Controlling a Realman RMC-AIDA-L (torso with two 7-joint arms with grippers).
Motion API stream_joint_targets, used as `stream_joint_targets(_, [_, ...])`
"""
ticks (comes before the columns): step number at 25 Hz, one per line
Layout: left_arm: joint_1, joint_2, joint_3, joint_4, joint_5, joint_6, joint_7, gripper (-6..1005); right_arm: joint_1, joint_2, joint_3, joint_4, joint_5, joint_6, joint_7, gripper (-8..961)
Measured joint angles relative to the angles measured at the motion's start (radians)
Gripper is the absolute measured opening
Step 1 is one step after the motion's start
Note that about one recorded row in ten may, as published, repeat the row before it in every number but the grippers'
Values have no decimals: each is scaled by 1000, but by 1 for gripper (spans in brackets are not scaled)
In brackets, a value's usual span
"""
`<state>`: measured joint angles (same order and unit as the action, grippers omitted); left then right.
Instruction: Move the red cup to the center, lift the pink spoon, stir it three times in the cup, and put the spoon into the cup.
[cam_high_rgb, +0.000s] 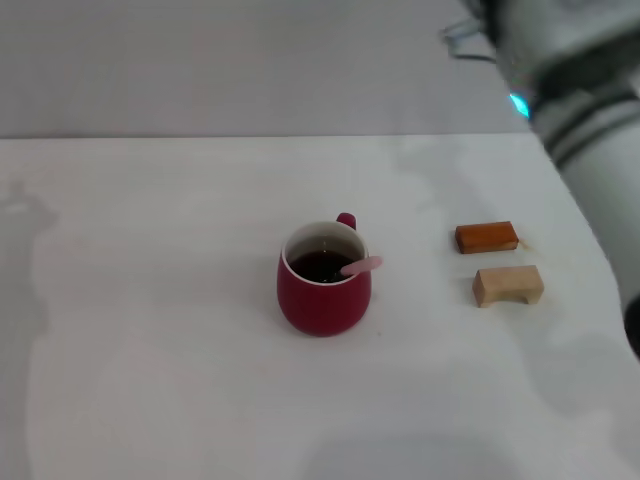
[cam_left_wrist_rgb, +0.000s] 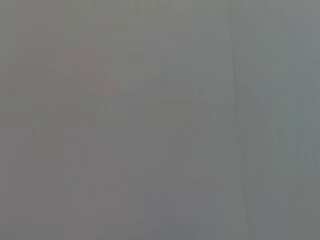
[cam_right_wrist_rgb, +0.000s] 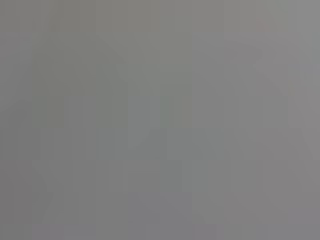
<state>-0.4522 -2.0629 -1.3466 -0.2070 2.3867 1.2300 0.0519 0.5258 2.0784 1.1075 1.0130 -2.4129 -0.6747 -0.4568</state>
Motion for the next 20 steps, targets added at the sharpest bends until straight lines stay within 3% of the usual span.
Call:
stream_joint_targets(1, [0,0,7,0,0,-1,2,-2,-9,0,-19,-108,-2,-189,131,334])
stream_joint_targets(2, [0,0,7,0,0,-1,2,-2,-9,0,-19,-108,-2,-189,131,334])
stream_joint_targets(3, [0,1,18,0,0,-3,2,-2,-17,0,-27,-200,-3,-320,248,334])
stream_joint_targets(5, [0,1,18,0,0,-3,2,-2,-44,-3,-19,-272,-3,-395,358,334])
stream_joint_targets(8, [0,1,48,0,1,-4,-2,-2,-82,-6,-3,-314,-3,-435,428,334])
stream_joint_targets(11, [0,-1,88,0,2,-2,-5,-1,-185,-1,43,-370,3,-510,462,334])
stream_joint_targets(16, [8,-6,99,0,1,1,-8,-1,-280,0,88,-405,94,-551,462,334])
stream_joint_targets(20, [11,-6,99,0,-1,2,-8,-1,-290,-2,120,-484,135,-568,464,334])
